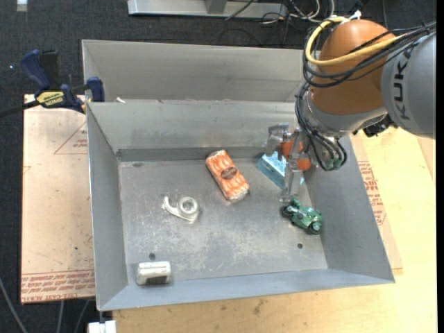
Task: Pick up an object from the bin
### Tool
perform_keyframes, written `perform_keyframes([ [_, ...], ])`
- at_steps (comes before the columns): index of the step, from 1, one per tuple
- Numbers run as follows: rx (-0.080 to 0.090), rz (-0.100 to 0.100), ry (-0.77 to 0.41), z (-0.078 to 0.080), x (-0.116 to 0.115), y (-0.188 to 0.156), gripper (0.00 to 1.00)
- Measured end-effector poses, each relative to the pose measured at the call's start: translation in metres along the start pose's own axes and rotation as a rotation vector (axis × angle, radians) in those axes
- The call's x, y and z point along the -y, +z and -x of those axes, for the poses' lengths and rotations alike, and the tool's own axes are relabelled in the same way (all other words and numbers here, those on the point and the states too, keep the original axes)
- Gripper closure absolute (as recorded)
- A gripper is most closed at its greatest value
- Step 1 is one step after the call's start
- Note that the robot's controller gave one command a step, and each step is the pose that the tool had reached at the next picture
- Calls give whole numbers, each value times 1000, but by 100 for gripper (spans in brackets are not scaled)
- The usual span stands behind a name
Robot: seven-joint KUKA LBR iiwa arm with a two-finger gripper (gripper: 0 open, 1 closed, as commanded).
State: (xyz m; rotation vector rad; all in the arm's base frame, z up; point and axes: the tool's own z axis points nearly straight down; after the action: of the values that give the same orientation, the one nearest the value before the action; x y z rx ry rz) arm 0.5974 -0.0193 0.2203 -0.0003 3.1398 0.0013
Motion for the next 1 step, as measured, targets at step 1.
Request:
perform_keyframes([
  [1, 5, 0, 69, 2, -20, 53, 0],
])
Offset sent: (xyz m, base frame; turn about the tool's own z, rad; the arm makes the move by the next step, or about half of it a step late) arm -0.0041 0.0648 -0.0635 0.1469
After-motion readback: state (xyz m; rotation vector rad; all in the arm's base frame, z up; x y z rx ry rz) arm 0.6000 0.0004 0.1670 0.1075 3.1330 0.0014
